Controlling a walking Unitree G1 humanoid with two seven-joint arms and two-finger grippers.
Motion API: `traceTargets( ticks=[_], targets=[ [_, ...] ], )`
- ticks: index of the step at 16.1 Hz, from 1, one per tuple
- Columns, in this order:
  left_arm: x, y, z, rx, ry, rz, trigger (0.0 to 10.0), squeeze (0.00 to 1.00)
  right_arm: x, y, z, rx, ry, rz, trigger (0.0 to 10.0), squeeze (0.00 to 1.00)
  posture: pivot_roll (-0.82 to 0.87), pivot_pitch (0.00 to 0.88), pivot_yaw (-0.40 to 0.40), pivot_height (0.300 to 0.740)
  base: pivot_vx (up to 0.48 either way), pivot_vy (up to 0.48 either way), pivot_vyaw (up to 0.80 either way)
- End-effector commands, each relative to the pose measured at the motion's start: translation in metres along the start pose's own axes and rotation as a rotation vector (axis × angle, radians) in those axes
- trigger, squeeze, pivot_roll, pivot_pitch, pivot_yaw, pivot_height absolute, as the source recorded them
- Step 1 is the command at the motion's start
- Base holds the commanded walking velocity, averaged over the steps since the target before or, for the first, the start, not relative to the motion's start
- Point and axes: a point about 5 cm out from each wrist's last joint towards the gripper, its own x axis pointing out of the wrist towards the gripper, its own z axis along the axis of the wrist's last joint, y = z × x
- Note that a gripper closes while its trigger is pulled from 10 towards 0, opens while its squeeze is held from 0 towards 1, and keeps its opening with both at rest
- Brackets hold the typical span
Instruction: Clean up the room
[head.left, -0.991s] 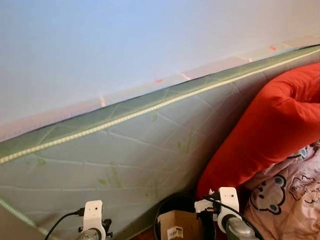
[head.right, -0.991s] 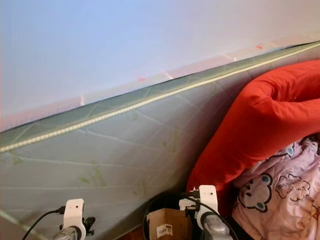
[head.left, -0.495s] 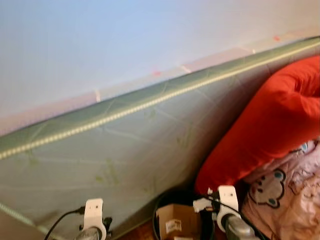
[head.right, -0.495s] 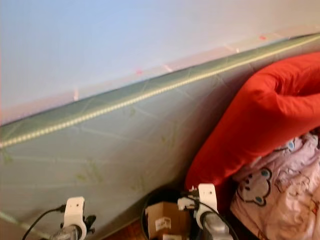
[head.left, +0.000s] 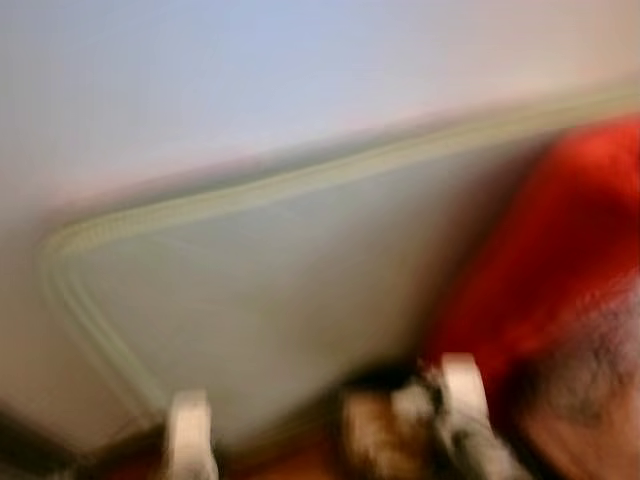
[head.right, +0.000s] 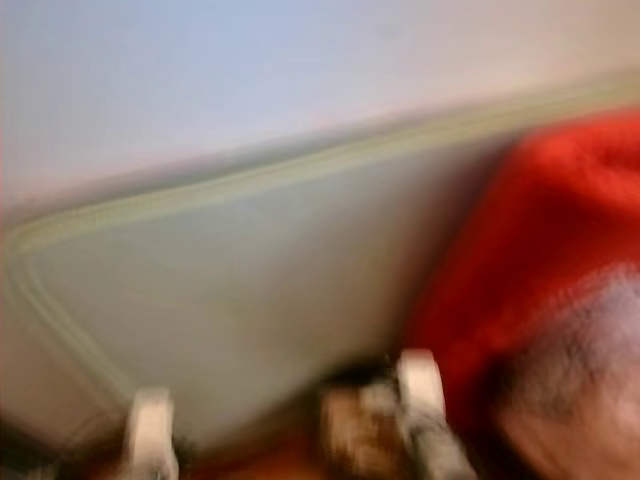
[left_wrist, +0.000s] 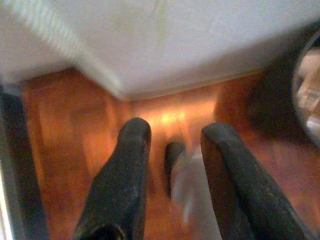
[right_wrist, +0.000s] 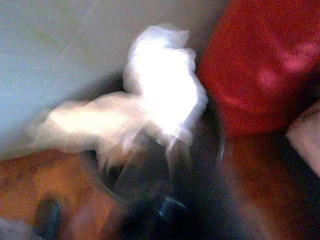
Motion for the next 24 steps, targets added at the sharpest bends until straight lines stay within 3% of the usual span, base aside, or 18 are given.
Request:
traceTargets(
  ticks=[1, 10, 12, 15, 24],
  targets=[
    [0.0033, 0.0023, 0.0279, 0.018, -0.077, 0.006, 10.0, 0.00, 0.0010, 0.0067, 0.0020, 0.010, -0.006, 0.016, 10.0, 0.00, -0.05, 0.000, -0.018, 0.740, 0.000, 0.000, 0.00],
    [0.0032, 0.0019, 0.0282, 0.000, -0.082, 0.002, 10.0, 0.00, 0.0010, 0.0065, 0.0029, 0.008, -0.017, 0.011, 10.0, 0.00, -0.05, 0.000, -0.019, 0.740, 0.000, 0.000, 0.00],
    [0.0032, 0.0018, 0.0281, -0.001, -0.081, 0.003, 10.0, 0.00, 0.0011, 0.0049, 0.0043, -0.046, -0.023, -0.007, 10.0, 0.00, -0.05, 0.000, -0.019, 0.740, 0.000, 0.000, 0.00],
    [0.0033, 0.0019, 0.0279, 0.004, -0.080, 0.004, 10.0, 0.00, 0.0009, 0.0049, 0.0023, -0.007, -0.012, -0.011, 10.0, 0.00, -0.05, 0.000, -0.020, 0.740, 0.000, 0.000, 0.43],
    [0.0033, 0.0014, 0.0279, 0.004, -0.079, -0.002, 10.0, 0.00, 0.0010, 0.0054, 0.0026, -0.016, -0.010, 0.002, 10.0, 0.00, -0.05, 0.000, -0.022, 0.740, 0.000, 0.000, 0.00]
  ],
)
